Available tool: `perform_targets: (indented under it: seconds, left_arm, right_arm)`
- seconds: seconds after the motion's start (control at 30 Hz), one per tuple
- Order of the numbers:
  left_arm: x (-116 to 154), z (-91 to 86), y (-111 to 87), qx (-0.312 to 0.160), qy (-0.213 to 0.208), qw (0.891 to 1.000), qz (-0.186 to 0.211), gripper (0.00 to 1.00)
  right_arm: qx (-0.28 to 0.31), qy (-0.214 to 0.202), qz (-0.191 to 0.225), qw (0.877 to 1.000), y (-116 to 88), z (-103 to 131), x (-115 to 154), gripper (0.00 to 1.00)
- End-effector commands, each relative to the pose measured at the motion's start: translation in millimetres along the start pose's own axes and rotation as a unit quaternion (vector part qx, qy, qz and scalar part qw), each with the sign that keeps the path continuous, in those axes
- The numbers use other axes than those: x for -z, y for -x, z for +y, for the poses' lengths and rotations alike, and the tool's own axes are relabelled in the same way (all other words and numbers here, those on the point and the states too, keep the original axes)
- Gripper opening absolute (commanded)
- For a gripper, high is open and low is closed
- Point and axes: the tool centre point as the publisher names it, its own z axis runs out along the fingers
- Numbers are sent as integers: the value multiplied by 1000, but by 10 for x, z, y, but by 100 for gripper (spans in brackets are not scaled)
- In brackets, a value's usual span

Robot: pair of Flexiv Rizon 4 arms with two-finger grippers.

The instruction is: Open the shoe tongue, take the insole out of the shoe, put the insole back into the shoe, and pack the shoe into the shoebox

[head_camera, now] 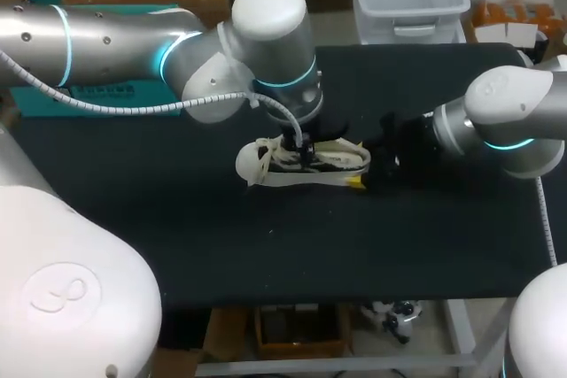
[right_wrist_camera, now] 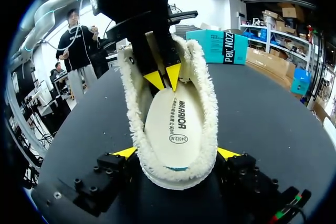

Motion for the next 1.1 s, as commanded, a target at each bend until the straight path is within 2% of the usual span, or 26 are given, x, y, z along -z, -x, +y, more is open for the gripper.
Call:
perform_targets:
  seconds: [0.03, 0.43, 0.63, 0.8, 0.83, 0.87, 0.97, 1.1]
  left_arm:
    - [92, -112, 33, 1, -1, 1000, 12, 0]
    - [260, -188, 16, 6, -34, 994, 104, 0]
    - [257, -199, -11, 6, -35, 993, 115, 0]
    - [260, -213, -50, -11, -18, 993, 119, 0]
    - [251, -211, -55, -12, -17, 992, 122, 13]
    - [236, -208, -59, -11, -15, 992, 127, 22]
    - [176, -200, -71, -12, -7, 989, 144, 27]
    - [84, -172, -114, -18, 5, 985, 173, 27]
  right_arm:
    - [1, 1, 3, 1000, -52, -7, -48, 0]
    - [1, 1, 3, 1000, -52, -7, -48, 0]
    - [1, 1, 3, 1000, -52, -7, -48, 0]
    - [1, 1, 3, 1000, -52, -7, -48, 0]
    - [1, 1, 3, 1000, -52, -7, -48, 0]
    - [1, 1, 3, 1000, -52, -7, -48, 0]
    - [1, 1, 3, 1000, -52, -7, -48, 0]
    - [1, 1, 3, 1000, -52, -7, -48, 0]
